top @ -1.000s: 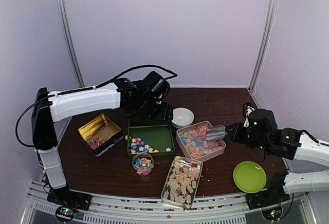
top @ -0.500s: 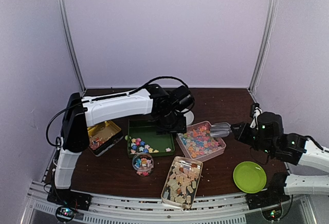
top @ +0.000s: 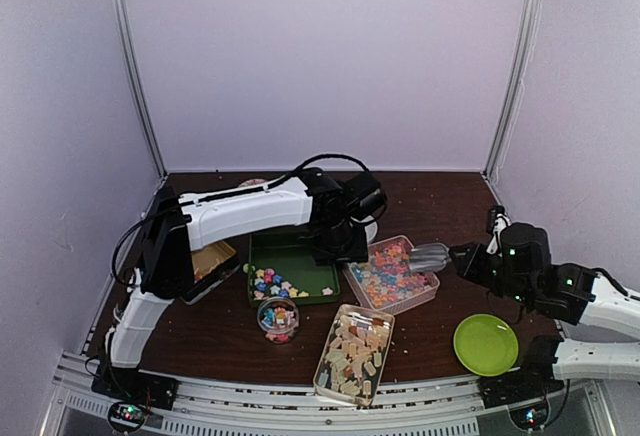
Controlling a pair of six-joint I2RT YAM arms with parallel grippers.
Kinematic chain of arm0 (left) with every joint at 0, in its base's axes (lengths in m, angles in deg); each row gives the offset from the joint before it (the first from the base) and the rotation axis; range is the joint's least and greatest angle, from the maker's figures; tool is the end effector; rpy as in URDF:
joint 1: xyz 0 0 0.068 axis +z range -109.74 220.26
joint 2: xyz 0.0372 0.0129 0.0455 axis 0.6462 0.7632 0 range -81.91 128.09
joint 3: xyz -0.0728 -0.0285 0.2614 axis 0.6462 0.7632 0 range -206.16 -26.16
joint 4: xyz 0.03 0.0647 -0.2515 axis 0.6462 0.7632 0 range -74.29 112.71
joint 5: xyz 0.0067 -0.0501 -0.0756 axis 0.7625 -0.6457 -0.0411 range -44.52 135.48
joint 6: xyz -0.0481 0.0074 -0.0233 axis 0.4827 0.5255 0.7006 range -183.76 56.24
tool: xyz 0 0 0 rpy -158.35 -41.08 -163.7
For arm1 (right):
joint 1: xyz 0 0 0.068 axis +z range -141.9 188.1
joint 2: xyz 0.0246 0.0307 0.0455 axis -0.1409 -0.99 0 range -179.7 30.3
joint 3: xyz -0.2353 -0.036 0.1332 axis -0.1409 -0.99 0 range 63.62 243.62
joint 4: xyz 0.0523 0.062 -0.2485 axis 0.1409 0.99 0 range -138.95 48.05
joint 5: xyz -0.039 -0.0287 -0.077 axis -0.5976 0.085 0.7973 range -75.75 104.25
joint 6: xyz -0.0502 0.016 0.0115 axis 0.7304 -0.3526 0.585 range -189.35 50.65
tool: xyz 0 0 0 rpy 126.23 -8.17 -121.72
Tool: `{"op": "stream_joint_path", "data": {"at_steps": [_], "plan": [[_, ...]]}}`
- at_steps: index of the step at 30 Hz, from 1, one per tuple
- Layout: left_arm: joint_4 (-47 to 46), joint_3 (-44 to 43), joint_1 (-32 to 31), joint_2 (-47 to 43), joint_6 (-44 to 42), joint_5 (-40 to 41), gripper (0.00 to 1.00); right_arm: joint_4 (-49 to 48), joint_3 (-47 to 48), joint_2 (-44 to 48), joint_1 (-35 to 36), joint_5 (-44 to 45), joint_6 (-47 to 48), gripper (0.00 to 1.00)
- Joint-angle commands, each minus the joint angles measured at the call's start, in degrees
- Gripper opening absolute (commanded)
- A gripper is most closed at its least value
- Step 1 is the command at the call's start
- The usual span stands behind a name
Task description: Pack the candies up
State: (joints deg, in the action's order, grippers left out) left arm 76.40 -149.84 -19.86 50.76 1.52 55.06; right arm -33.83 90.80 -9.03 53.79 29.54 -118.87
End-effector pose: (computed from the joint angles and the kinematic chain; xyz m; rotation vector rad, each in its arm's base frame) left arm 0.2484 -0.4205 0.2263 -0.1689 2.8073 -0.3399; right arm 0.1215 0.1110 0.2382 0.2431 2.1029 0.7588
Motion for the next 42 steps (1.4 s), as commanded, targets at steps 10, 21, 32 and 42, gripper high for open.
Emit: {"op": "stream_joint_path", "data": {"at_steps": [10,21,32,42], "plan": [[0.6,-3.8,-0.4,4.1,-0.2,-1.4,0.54,-2.3,-1.2,0.7,-0.3,-0.1,-0.7,0.00],[0.1,-5.5,-0.4,6.7,-0.1,-1.5,0.45,-1.8,-1.2,1.8,-0.3,-0.1,-0.5,0.00],[-1.3,-6.8,-0.4,9.3,-0.3,-1.3,0.32,-0.4,-1.2,3.2,-0.3,0.4,-0.2,0.00],[-3.1,-8.4,-0.3,9.6,-1.2,-0.2,0.23,1.2,-0.8,4.8,-0.3,1.2,0.7,0.00]]}}
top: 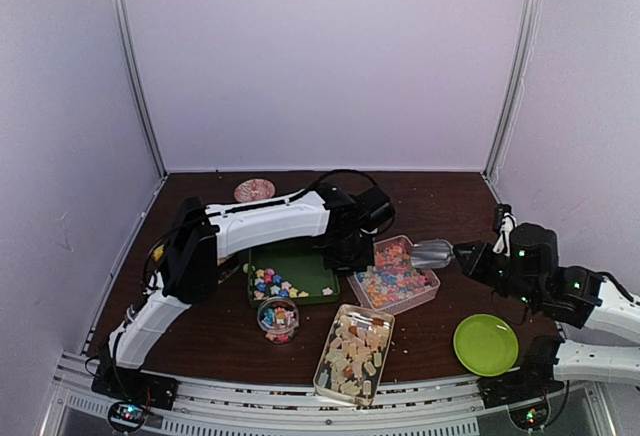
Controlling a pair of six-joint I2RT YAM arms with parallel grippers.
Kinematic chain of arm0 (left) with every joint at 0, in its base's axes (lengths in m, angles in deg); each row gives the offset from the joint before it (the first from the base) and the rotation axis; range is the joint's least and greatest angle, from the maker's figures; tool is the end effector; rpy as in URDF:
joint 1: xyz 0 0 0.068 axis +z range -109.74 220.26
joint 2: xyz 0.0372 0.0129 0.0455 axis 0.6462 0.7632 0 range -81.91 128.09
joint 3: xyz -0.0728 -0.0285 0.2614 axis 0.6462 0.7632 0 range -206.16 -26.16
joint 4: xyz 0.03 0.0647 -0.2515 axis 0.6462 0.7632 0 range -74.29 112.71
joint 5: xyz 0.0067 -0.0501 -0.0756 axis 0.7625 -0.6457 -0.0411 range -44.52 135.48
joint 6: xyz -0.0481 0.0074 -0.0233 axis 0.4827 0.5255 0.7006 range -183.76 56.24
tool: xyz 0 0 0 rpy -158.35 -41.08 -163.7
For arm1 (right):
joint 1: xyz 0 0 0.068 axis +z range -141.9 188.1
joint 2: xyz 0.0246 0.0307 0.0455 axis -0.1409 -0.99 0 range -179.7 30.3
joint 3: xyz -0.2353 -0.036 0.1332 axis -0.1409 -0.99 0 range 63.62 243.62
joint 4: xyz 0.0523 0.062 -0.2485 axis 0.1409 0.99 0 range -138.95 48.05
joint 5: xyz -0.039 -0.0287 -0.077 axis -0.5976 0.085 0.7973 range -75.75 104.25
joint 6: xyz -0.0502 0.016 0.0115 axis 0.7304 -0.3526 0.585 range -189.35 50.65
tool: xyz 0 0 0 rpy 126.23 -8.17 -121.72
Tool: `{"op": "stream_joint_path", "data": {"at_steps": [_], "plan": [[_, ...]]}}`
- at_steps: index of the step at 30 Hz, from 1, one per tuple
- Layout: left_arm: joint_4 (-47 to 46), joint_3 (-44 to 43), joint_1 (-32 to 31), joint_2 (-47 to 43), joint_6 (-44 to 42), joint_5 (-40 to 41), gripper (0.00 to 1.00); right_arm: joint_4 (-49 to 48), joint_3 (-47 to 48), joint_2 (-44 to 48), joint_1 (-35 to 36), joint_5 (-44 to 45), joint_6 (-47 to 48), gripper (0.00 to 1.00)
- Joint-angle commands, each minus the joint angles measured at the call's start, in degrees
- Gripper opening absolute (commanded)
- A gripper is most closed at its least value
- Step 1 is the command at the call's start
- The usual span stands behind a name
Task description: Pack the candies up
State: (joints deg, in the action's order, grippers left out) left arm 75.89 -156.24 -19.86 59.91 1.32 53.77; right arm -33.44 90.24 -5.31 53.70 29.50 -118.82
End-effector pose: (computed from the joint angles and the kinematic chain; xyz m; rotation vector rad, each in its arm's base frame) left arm 0.2603 -0.4428 0.1818 -0.1565 2.8487 -0.3080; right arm 0.1155 0.1044 0.2432 0.2477 2.0592 0.7937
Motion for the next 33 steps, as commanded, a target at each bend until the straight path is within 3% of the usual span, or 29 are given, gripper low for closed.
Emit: {"op": "stream_joint_path", "data": {"at_steps": [1,6,18,26,33], "plan": [[-3.0,-2.0,-0.3,0.5,-1.1,1.1,0.22,1.0,-0.2,1.3,-0.3,1.3,0.8,0.00],[-3.6,-2.6,-0.3,1.0,-1.5,0.6,0.20,2.4,0.2,2.4,-0.3,1.8,1.6,0.00],[-3.6,-4.4,-0.4,4.0,-3.0,-2.5,0.28,2.8,0.3,2.8,-0.5,1.7,2.4,0.00],[-3.6,-4.2,-0.4,3.3,-2.8,-2.3,0.08,3.2,0.3,3.5,-0.7,2.0,2.5,0.00],[-5.1,-4.1,-0.4,1.3,-2.7,-1.0,0.01,4.3,0.7,4.5,-0.7,2.4,2.6,0.00]]}}
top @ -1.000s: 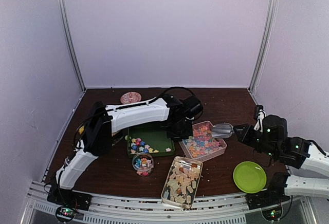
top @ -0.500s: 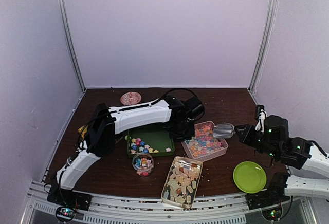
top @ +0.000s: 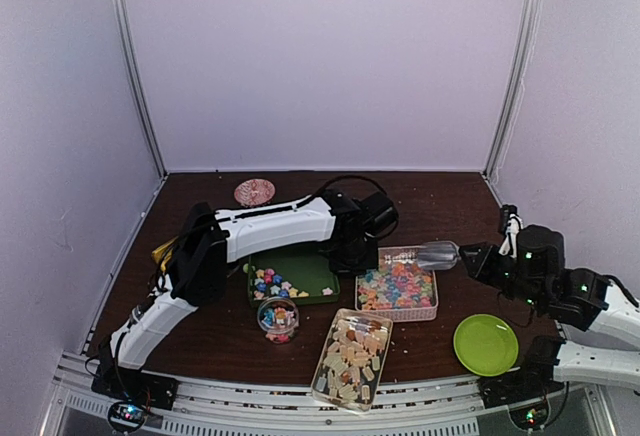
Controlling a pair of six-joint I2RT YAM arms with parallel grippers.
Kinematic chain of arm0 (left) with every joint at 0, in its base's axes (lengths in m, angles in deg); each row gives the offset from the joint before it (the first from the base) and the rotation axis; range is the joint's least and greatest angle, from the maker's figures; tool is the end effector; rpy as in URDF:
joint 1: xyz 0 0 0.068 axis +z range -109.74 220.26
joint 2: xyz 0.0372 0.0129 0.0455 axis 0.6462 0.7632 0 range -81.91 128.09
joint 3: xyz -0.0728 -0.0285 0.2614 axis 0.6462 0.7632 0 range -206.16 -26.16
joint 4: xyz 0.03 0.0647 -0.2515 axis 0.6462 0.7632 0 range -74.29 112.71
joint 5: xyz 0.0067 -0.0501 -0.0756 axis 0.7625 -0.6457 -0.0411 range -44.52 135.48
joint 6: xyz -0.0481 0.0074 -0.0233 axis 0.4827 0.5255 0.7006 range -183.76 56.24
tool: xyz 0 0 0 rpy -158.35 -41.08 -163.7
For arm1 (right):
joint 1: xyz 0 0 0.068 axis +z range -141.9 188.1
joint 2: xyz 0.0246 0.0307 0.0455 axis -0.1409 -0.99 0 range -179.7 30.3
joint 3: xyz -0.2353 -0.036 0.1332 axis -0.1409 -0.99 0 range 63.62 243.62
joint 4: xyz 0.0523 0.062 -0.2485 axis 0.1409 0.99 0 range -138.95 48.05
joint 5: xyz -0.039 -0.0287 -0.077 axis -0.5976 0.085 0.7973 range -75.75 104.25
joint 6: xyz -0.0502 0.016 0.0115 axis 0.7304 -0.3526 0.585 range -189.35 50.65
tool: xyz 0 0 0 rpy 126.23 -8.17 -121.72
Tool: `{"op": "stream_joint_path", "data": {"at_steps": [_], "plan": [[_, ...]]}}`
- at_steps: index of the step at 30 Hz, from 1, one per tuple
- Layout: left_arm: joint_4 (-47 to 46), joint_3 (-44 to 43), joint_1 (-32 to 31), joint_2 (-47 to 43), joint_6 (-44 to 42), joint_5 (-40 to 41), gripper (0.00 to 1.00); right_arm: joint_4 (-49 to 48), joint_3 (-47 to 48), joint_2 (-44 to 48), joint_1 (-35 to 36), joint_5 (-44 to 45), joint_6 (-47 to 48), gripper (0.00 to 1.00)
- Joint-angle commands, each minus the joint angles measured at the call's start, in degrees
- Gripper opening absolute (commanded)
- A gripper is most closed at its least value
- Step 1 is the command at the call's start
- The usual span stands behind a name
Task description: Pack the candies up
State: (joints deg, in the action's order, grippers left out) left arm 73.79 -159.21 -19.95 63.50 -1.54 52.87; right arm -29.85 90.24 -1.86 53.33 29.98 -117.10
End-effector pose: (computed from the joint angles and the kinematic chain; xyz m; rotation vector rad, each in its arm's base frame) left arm 0.2654 -0.4544 0.1666 -0.0817 2.8444 -0.3416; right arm 0.1088 0.0958 0.2449 0.2279 2.0554 0.7624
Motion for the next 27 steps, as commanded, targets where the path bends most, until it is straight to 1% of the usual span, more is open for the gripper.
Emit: {"op": "stream_joint_path", "data": {"at_steps": [1,4,7,12,17,20,25,27], "plan": [[-3.2,-1.2,-0.3,-2.5,0.3,-0.2,0.00,0.9,0.8,1.3,-0.3,1.9,0.9,0.00],[-4.5,-1.3,-0.3,-3.2,0.4,0.0,0.00,0.8,1.1,1.9,-0.3,1.5,1.1,0.00],[-5.9,-1.7,-0.3,-4.1,0.4,0.8,0.00,-1.4,1.6,3.6,-0.3,-1.7,2.6,0.00],[-9.7,-1.7,-0.3,-6.7,-0.9,4.4,0.00,-5.6,5.0,5.8,-0.3,-8.5,5.7,0.00],[-13.6,-0.8,-0.3,-9.8,-2.9,8.1,0.00,-6.1,8.8,5.2,-0.3,-12.2,8.4,0.00],[-17.6,3.2,-0.4,-12.7,-4.1,11.5,0.00,-4.9,9.7,5.1,-0.3,-10.5,9.2,0.00],[-30.3,17.6,-0.8,-20.1,-4.1,15.0,0.00,2.0,12.6,0.5,-0.3,-7.5,10.7,0.00],[-33.8,21.2,-0.9,-21.9,-3.4,15.4,0.00,3.8,13.5,-1.7,-0.3,-7.0,10.9,0.00]]}}
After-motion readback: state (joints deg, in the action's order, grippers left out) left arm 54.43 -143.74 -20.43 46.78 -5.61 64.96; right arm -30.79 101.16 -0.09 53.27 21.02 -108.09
